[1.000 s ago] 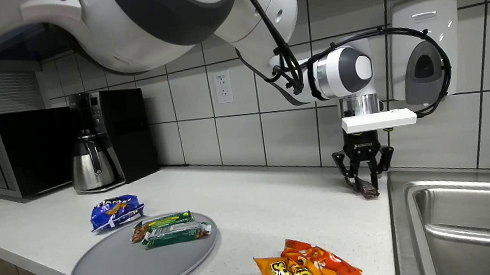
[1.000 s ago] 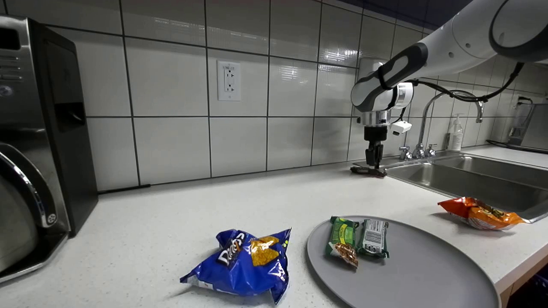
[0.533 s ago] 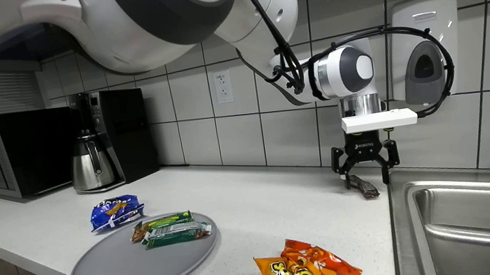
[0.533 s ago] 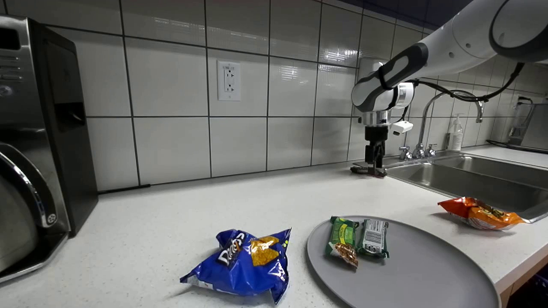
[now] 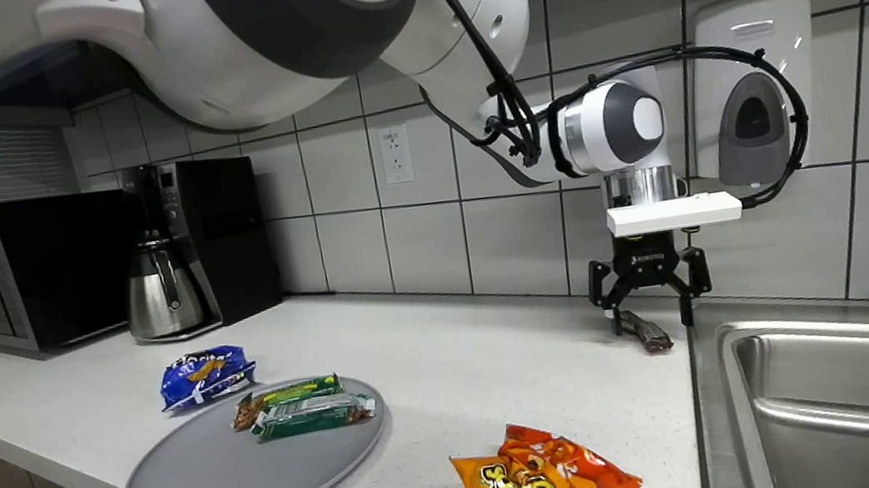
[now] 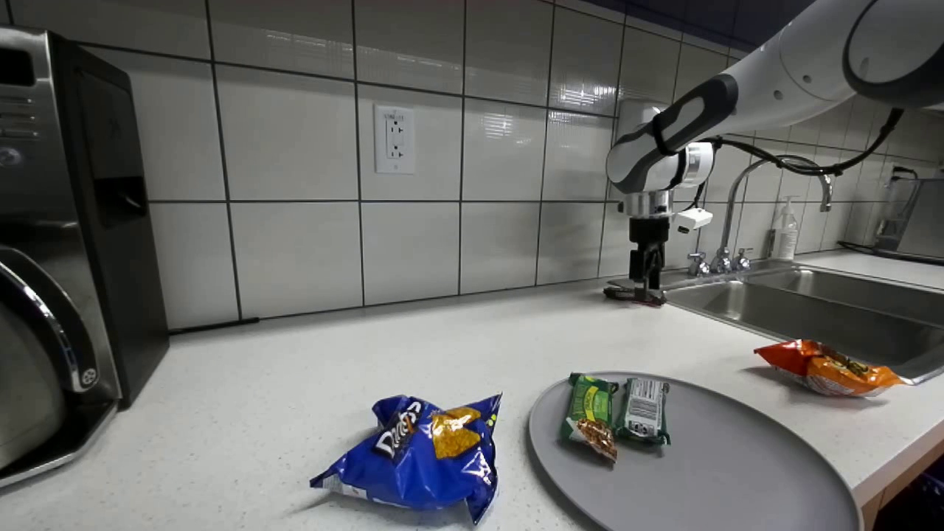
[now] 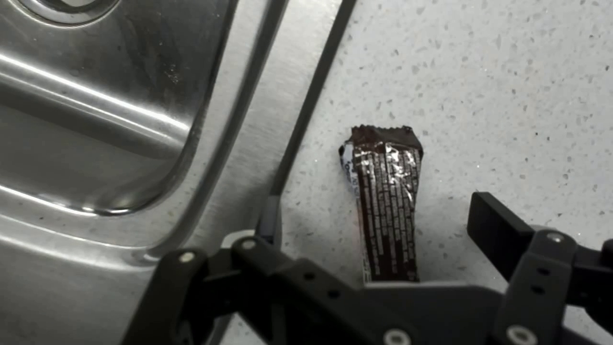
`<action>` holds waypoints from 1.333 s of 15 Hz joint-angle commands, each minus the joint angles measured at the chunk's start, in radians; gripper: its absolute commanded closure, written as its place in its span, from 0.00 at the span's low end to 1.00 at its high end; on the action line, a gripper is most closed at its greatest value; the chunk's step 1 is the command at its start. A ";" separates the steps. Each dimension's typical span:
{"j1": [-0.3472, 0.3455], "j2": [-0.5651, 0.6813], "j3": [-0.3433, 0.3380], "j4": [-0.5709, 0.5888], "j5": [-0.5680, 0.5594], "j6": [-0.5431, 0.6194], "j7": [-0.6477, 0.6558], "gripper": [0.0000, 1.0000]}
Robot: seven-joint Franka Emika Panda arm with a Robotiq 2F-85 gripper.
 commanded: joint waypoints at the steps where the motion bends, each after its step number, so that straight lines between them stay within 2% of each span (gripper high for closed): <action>1: 0.000 0.000 0.000 0.000 0.000 0.000 0.000 0.00; 19: 0.000 0.004 0.003 0.011 0.005 0.001 0.003 0.00; 20: 0.001 0.004 0.003 0.011 0.005 0.002 0.004 0.25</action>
